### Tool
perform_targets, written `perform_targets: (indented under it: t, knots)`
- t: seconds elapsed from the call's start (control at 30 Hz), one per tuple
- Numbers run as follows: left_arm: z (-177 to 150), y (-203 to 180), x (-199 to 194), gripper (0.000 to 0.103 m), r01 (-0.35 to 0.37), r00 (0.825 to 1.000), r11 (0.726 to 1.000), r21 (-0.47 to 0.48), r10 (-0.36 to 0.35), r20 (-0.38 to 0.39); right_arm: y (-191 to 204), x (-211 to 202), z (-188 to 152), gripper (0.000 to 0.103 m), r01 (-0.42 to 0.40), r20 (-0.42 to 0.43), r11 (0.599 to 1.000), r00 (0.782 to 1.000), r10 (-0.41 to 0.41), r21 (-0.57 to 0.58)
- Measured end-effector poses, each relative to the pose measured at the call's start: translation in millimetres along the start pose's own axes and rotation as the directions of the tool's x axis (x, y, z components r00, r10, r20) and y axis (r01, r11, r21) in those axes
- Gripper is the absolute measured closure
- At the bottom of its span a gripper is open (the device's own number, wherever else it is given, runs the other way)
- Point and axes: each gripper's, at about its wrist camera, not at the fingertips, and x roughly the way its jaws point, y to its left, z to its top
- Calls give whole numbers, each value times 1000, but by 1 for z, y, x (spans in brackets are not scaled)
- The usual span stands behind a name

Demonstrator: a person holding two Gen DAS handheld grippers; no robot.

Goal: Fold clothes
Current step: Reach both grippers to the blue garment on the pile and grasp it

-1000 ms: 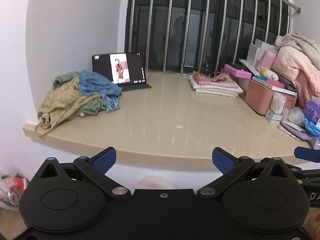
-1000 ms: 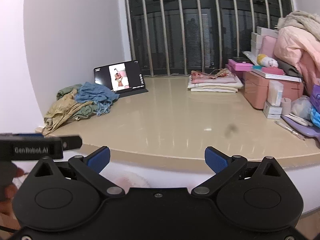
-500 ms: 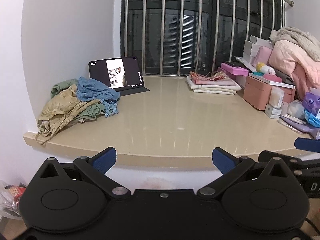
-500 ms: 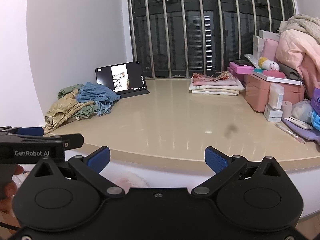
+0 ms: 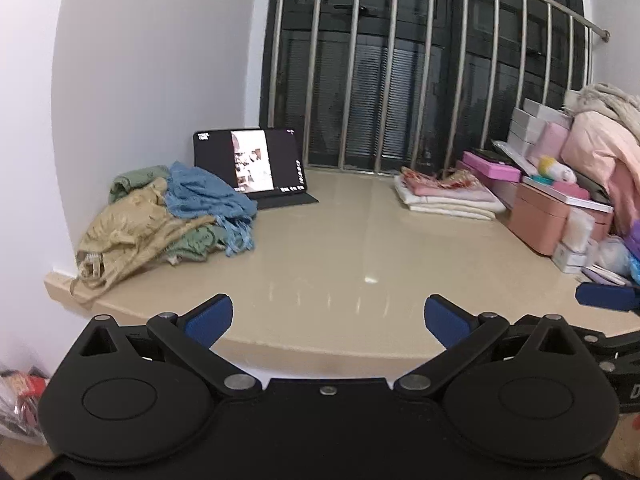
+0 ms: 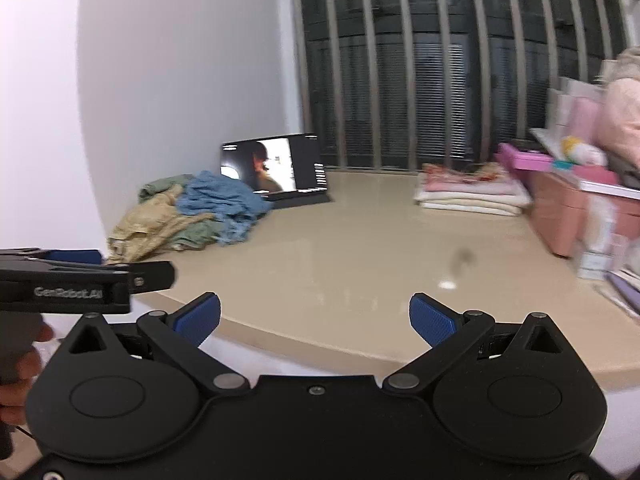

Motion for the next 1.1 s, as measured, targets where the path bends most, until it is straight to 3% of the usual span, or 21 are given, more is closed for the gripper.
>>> perform_targets:
  t: [0.17,0.37,0.43,0.53,0.67,0.83,0.97,1.0,1.07,1.1]
  knots:
    - [20,26,42,0,-81,997,996,24,81,11,5,42,11,1,-75,44,996,996,78,-55]
    - [73,74,108,0,-163,986,986,-28,164,34,9,119,48,2,-170,57,979,982,177,-111]
    - [90,89,133,0,-179,983,984,-9,179,38,11,149,62,2,-207,38,971,976,213,-121]
    - [112,109,188,1,-261,965,963,61,261,16,17,195,81,5,-257,2,957,966,260,-137]
    - [133,138,257,24,-333,941,936,113,337,-20,34,265,100,9,-297,-46,939,955,294,-173]
    - [151,164,325,45,-314,936,928,203,338,-96,36,372,118,17,-317,-147,946,941,305,-69]
    - [149,191,361,72,-209,932,965,158,246,-267,44,435,115,22,-338,-226,941,915,335,27]
    - [147,196,364,83,-194,933,970,145,228,-277,48,450,115,22,-334,-238,942,914,329,22]
    - [144,205,370,93,-158,940,982,107,183,-288,56,473,114,23,-332,-269,943,907,325,23]
    - [145,209,369,95,-134,948,988,75,150,-280,59,485,113,30,-340,-292,939,895,338,45]
